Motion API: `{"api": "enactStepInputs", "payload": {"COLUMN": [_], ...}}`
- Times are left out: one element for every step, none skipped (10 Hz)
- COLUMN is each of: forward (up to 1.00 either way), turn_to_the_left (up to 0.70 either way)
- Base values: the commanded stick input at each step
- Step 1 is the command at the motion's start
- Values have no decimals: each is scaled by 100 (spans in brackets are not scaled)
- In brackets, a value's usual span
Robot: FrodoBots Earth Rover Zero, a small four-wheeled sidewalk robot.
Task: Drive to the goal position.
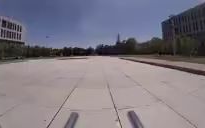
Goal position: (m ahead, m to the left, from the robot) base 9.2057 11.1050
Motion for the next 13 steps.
{"api": "enactStepInputs", "payload": {"forward": [70, 70, 70, 70, 69, 70, 70, 70, 70, 70, 70, 70, 70], "turn_to_the_left": [1, 1, 1, 1, 1, 1, -24, -26, -4, 1, 1, 1, 1]}}
